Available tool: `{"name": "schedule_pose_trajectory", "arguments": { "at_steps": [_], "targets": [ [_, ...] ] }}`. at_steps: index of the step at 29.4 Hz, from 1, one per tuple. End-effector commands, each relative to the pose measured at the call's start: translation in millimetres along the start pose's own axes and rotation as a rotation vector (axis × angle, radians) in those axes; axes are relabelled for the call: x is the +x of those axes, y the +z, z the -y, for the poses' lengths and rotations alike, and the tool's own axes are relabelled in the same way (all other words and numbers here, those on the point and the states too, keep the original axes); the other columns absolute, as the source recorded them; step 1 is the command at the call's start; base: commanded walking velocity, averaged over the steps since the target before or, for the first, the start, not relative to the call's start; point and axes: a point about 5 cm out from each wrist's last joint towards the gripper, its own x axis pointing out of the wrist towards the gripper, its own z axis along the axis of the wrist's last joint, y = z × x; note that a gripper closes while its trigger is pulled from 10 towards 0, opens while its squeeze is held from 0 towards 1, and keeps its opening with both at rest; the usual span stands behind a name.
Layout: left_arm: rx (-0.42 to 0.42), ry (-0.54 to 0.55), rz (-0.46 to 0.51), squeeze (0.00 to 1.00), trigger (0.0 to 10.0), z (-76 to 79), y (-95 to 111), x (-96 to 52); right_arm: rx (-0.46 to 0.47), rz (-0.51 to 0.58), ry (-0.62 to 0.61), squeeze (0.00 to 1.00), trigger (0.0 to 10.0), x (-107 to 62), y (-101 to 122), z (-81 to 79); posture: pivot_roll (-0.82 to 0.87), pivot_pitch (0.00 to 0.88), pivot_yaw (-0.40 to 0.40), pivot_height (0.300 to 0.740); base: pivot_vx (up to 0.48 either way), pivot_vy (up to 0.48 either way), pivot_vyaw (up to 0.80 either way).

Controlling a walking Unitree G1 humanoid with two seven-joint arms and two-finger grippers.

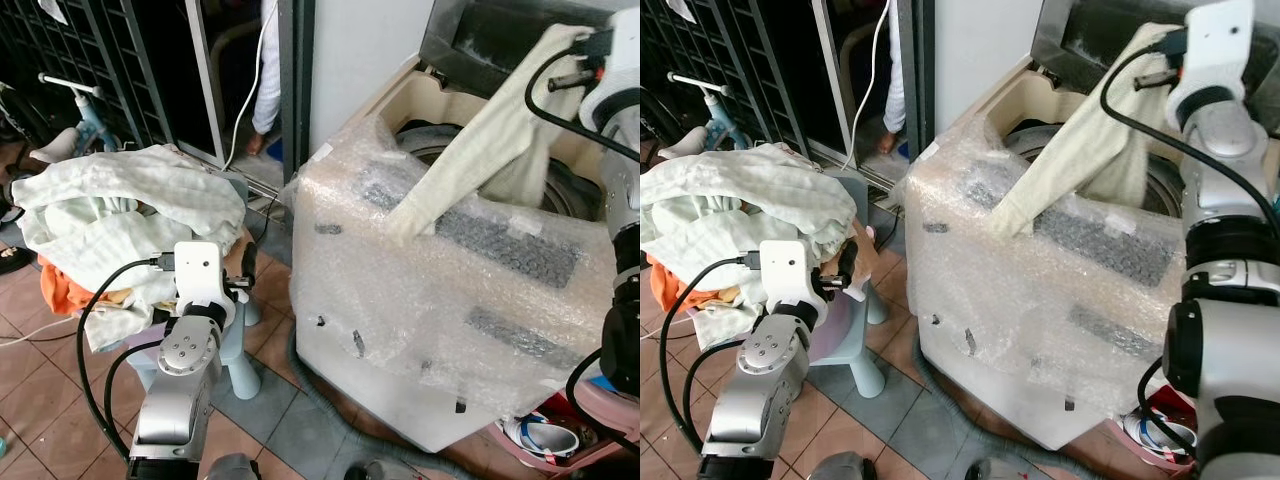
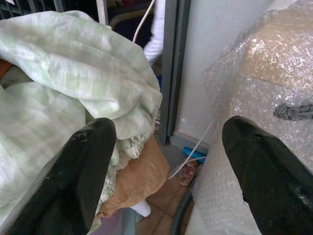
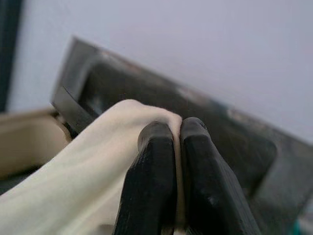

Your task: Clothes washing

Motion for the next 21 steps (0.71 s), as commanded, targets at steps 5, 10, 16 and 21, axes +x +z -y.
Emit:
{"name": "schedule_pose_trajectory", "arguments": {
  "at_steps": [5,10,16,21],
  "targets": [
    [0.013,-0.001,0.004,0.00,10.0,1.1,1,1.7,0.007,0.008,0.092,1.00,10.0,-0.4,-3,-13.3,-0.04,0.000,-0.026,0.740,0.000,0.000,0.00],
    [0.016,-0.010,0.006,0.00,10.0,2.8,2,4.7,-0.136,0.090,0.282,1.00,10.0,-7.6,-1,-34.0,-0.05,0.000,-0.022,0.740,0.000,0.000,0.00],
    [0.011,-0.011,0.004,0.00,10.0,5.5,0,3.1,0.061,0.148,0.477,1.00,10.0,-17.9,2,-44.6,-0.05,0.000,-0.027,0.740,0.000,0.000,0.00],
    [0.007,-0.003,0.003,0.00,10.0,3.5,0,2.6,0.073,0.143,0.835,1.00,10.0,-52.3,-15,-65.3,-0.05,0.000,-0.028,0.740,0.000,0.000,0.00]
  ]
}}
